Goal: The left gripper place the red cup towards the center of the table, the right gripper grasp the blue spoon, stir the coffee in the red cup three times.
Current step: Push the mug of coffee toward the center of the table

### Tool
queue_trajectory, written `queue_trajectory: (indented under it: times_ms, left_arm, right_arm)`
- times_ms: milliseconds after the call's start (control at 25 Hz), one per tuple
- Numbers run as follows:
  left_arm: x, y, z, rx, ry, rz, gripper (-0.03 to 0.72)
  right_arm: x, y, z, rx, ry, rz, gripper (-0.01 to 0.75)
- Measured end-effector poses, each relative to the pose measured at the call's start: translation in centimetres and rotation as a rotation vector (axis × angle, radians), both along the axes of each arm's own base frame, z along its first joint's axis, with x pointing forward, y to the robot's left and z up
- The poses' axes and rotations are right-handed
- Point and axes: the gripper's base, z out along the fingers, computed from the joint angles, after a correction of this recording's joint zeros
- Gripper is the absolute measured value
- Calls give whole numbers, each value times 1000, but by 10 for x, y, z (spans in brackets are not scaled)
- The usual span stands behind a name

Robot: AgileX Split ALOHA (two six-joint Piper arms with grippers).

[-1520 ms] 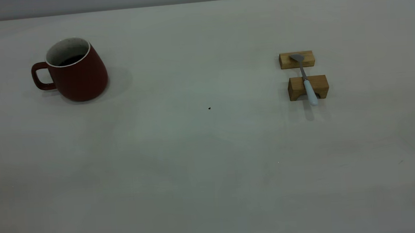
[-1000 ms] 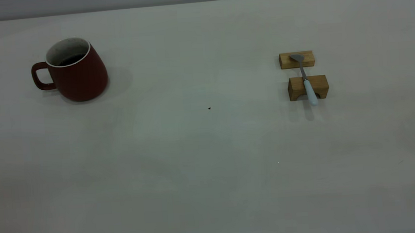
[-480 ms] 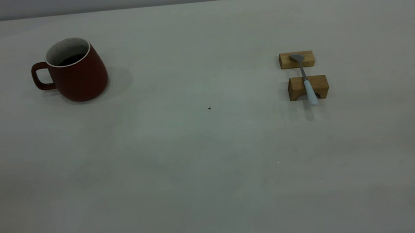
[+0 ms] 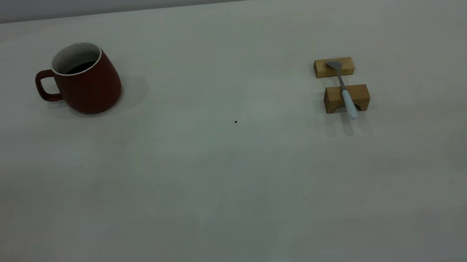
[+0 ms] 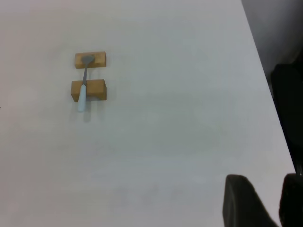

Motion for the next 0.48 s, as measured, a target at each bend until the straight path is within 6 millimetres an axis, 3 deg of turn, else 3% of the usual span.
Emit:
queue_trajectory:
  times_ms: [120, 480]
  left_arm:
    - [32, 4, 2, 28, 104, 44, 521]
    - [164, -7, 1, -25, 204, -33, 521]
  right_arm:
    - [0, 0, 0, -1, 0, 0, 237]
    - [0, 0, 0, -1, 0, 0, 237]
